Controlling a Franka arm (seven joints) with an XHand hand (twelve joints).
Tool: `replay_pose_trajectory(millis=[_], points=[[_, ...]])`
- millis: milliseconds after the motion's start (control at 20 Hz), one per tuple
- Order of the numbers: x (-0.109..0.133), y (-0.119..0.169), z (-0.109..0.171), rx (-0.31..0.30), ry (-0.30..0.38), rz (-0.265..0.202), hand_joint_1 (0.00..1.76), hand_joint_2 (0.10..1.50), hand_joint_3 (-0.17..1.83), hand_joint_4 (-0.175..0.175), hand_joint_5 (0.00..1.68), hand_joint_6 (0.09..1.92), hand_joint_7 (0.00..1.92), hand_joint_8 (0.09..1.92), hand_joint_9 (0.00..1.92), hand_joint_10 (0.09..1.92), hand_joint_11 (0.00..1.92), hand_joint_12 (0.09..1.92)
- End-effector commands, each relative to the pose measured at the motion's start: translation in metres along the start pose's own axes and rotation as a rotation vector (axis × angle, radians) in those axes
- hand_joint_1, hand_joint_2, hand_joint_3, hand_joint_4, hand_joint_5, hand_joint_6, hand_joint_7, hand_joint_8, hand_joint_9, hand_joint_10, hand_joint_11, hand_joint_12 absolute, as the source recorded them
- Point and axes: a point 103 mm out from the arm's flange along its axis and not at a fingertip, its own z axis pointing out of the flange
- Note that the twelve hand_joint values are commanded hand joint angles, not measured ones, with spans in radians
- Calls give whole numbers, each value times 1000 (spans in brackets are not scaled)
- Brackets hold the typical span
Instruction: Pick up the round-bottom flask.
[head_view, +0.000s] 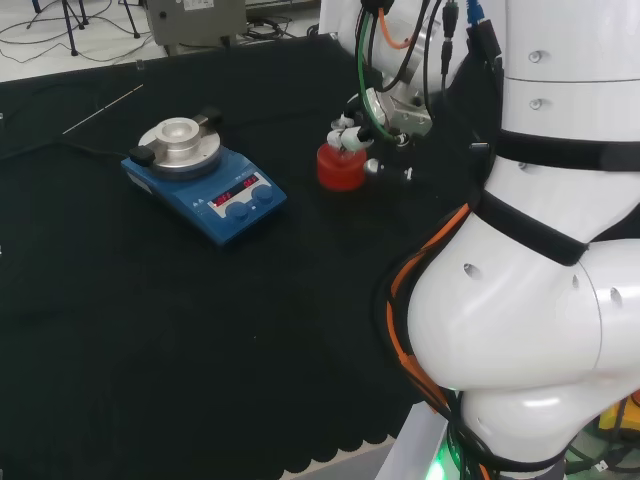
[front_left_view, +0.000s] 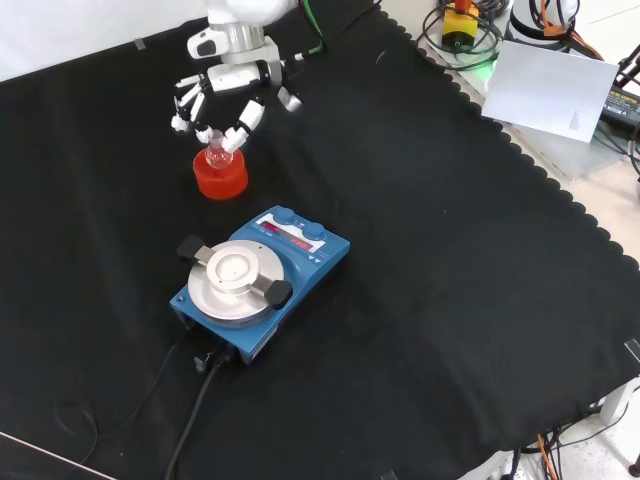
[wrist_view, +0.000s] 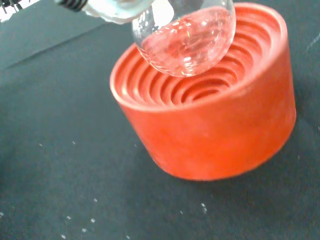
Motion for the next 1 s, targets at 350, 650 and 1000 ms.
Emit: replay_pose_trajectory(millis=[350, 650, 1000], points=[[33, -23, -64, 4, -29, -19, 1026, 801, 644, 175, 1000, 1131, 483, 537, 610, 544, 92, 1329], [36, -29, -77, -12, -23, -21, 1033, 781, 667, 175, 1016, 1115, 480, 539, 608, 547, 102, 1331], [46, -36, -93, -14, 1, -40, 1036, 773, 677, 175, 1022, 1111, 479, 540, 606, 548, 123, 1335]])
